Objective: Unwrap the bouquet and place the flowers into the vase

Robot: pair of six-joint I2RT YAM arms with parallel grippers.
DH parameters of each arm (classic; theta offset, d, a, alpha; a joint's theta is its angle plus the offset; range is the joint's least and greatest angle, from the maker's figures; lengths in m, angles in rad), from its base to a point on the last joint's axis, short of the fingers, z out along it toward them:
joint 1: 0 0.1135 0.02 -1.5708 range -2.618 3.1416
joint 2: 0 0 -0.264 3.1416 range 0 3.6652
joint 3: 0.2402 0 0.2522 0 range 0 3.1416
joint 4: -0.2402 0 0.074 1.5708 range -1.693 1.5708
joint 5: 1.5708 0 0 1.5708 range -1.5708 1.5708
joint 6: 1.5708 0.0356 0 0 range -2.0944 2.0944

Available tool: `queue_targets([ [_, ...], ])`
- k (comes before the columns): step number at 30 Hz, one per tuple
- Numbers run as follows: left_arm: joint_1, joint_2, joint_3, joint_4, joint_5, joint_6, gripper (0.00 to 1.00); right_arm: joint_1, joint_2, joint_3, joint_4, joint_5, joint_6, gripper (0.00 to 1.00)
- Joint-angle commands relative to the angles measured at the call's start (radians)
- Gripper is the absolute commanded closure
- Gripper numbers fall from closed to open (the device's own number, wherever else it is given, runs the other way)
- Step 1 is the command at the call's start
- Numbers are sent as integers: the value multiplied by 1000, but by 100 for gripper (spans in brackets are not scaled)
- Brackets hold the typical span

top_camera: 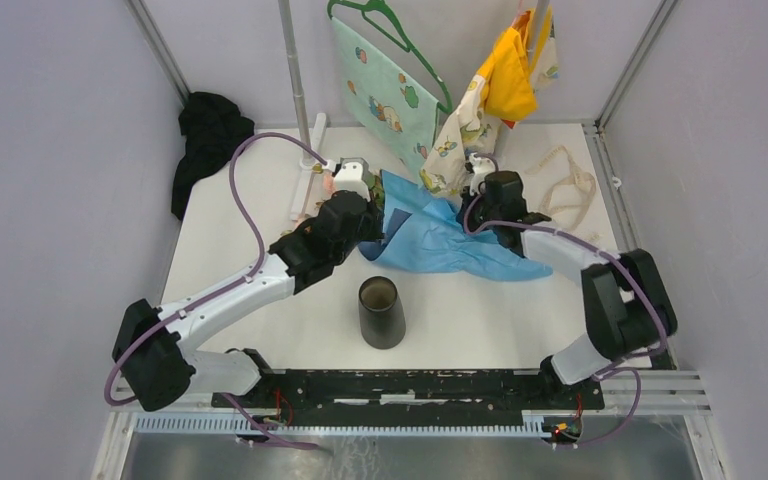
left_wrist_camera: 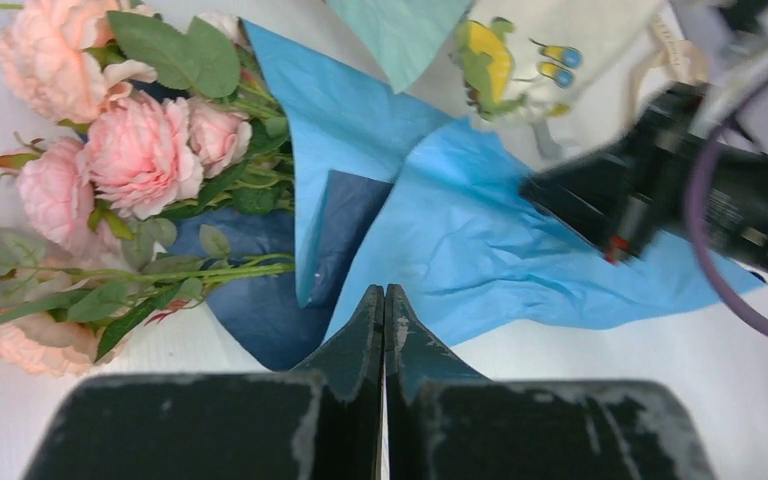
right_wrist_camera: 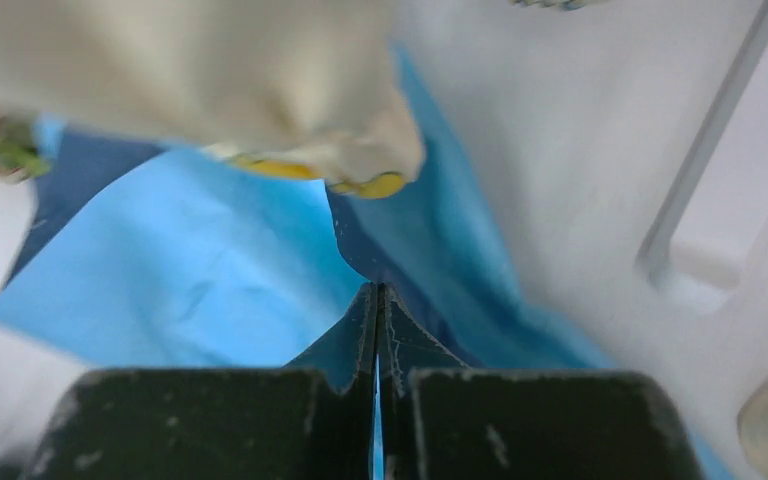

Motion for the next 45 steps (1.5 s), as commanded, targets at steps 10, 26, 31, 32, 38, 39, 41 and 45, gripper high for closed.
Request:
queue_targets([
  [10,12,68,49,3,-101,-18,98,190,-627,-375,-93,-110,94,100],
  [26,13,151,6,102,4,-23,98,328,-926,-500,-293,46,197,72],
  [31,11,219,-10,193,114,-31,98,328,-933,-256,-389,287,114,62],
  [32,12,236,-7,203,124,-32,98,327,-926,-217,-399,341,102,62],
  [38,11,339,51,217,196,-2,98,328,-786,-9,-464,589,44,65],
  [39,12,350,58,217,243,2,98,328,-750,10,-465,625,29,65],
  [41,8,357,62,224,303,9,98,325,-676,45,-469,682,7,66],
  [45,-2,320,36,235,436,32,98,304,-568,58,-402,693,-32,66],
])
